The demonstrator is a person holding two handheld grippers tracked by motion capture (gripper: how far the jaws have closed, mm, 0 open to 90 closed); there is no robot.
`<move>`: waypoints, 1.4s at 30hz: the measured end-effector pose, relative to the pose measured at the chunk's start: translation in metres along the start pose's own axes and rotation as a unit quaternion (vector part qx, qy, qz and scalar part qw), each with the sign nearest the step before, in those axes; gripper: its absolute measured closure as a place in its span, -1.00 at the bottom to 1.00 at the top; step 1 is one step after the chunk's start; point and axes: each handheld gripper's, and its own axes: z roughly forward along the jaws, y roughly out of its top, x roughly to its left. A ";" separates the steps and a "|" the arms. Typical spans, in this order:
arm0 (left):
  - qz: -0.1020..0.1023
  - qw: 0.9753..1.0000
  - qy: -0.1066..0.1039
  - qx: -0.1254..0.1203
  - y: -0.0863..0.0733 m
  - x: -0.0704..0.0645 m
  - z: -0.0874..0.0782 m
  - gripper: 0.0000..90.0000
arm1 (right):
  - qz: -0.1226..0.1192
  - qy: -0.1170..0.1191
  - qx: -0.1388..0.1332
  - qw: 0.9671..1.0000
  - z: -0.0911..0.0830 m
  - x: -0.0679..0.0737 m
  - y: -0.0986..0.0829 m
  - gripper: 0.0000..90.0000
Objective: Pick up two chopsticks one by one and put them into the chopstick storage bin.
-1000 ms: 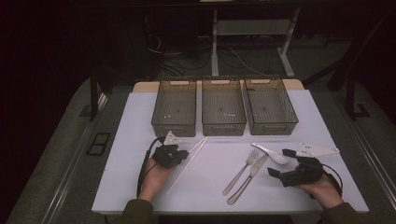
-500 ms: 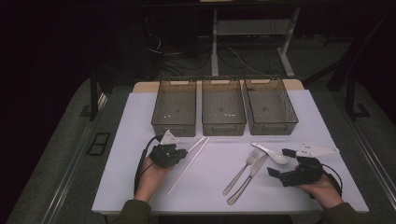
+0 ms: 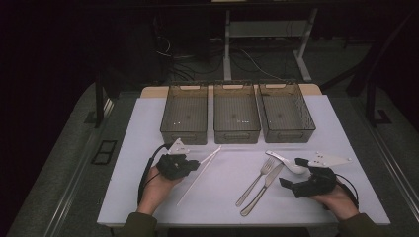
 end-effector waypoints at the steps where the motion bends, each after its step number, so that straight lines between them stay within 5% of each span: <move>1: 0.001 1.000 -0.002 -0.004 0.001 0.000 -0.002 0.87 | 0.001 0.000 0.000 1.000 0.000 0.000 0.000 -0.93; 19: 0.006 0.999 -0.012 -0.049 0.019 -0.004 -0.023 0.87 | 0.001 0.003 -0.001 1.000 -0.001 0.001 0.000 -0.93; 27: 0.004 0.998 -0.024 -0.061 0.036 0.004 -0.026 0.87 | 0.002 0.000 -0.003 1.000 -0.001 0.001 0.000 -0.93; 42: 0.005 0.998 -0.011 -0.068 0.071 0.020 -0.029 0.87 | 0.008 -0.001 -0.006 1.000 -0.003 0.000 0.000 -0.93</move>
